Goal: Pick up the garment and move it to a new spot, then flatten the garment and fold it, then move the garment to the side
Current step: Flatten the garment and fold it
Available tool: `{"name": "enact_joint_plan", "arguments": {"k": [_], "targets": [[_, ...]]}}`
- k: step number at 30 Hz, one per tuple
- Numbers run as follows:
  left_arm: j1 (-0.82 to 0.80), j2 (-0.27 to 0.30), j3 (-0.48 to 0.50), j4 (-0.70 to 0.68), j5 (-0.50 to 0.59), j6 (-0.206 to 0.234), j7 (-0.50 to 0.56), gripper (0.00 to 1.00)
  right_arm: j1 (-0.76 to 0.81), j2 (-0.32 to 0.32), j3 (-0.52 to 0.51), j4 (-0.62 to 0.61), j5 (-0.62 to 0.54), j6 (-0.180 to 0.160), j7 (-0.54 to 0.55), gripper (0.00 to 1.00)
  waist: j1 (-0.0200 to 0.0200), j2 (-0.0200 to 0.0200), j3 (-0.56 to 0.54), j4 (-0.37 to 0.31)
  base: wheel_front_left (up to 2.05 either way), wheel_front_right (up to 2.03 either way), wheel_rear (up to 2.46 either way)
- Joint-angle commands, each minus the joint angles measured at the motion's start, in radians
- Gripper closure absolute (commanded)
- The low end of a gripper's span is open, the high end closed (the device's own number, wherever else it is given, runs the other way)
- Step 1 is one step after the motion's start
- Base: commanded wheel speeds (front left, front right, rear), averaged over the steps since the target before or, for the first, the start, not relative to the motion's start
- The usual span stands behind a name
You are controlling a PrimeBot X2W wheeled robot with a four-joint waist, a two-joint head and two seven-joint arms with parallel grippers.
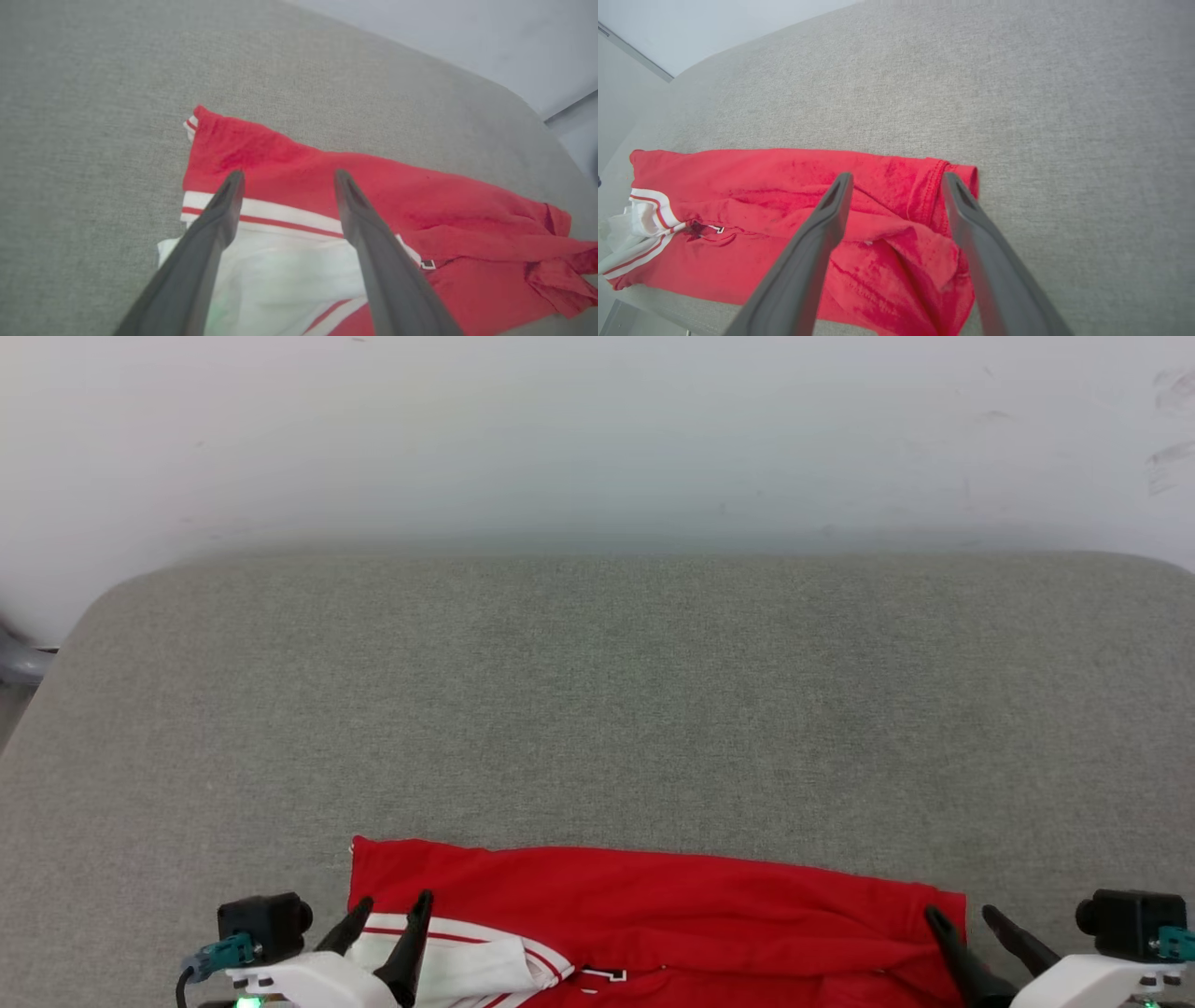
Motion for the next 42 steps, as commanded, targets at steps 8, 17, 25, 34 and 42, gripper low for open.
{"name": "enact_joint_plan", "arguments": {"k": [8,17,25,34,42], "targets": [[-0.053,-0.005,0.042,-0.096,0.112,0.052,-0.141,0.0,0.053,0.028,-0.162,-0.051,-0.002,-0.001,0.139,0.0,0.0,-0.0001,0.021,0.016,0.0,0.0,0.0],[-0.07,-0.04,0.118,-0.2,0.252,0.092,-0.182,0.0,0.008,0.002,-0.18,-0.019,0.012,-0.001,0.247,0.0,0.0,-0.0001,0.075,0.074,0.0,0.0,0.0],[-0.067,-0.09,0.159,-0.218,0.321,0.072,-0.184,0.0,0.016,0.019,-0.106,0.07,0.039,-0.001,0.326,0.0,0.0,-0.0001,0.118,0.129,0.0,0.0,0.0],[-0.05,-0.103,0.176,-0.186,0.352,0.058,-0.183,0.0,0.02,0.032,-0.051,0.13,0.067,-0.001,0.356,1.0,0.0,-0.0001,0.121,0.123,0.0,0.0,0.0],[-0.041,-0.08,0.177,-0.177,0.378,0.064,-0.182,0.0,-0.016,-0.008,-0.055,0.061,0.057,-0.001,0.329,1.0,0.0,-0.0001,0.081,0.09,0.0,0.0,0.0]]}}
